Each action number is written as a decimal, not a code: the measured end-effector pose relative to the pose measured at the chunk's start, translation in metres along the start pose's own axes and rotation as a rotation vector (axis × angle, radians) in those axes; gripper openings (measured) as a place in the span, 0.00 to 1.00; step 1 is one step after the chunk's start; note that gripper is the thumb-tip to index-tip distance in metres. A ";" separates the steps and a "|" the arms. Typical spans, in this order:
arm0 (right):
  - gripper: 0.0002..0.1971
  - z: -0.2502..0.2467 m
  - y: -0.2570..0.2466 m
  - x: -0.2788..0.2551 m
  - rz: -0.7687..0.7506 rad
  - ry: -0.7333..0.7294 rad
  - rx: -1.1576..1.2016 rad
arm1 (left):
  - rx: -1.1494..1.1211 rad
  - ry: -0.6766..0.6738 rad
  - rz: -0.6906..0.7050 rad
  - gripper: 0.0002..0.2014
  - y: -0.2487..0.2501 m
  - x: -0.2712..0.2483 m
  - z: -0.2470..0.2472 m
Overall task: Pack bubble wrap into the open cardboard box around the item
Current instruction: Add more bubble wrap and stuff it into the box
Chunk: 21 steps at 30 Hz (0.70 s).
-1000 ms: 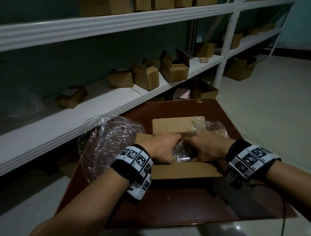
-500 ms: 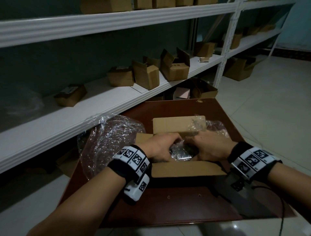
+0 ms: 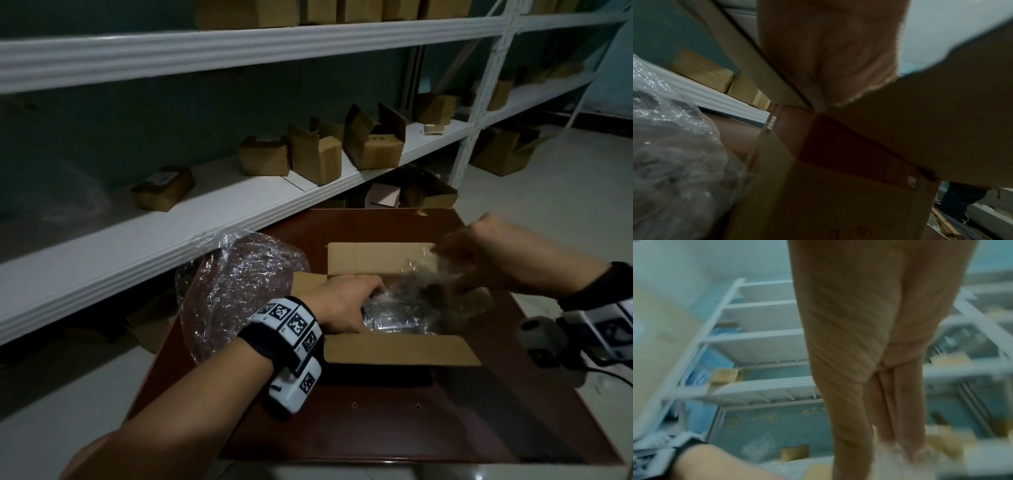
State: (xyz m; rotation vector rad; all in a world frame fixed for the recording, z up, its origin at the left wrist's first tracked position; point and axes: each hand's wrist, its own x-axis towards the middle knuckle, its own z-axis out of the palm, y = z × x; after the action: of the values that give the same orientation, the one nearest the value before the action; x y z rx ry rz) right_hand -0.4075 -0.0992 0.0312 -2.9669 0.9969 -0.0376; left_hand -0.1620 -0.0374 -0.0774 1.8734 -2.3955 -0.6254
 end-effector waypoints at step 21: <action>0.18 0.067 -0.024 0.035 0.197 -0.353 -0.029 | -0.009 0.029 0.007 0.40 0.001 0.000 0.000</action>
State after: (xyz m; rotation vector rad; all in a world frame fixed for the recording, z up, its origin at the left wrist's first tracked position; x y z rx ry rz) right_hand -0.3635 -0.1011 -0.0352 -2.7408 1.2312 0.4860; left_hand -0.1633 -0.0375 -0.0773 1.8567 -2.3766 -0.6031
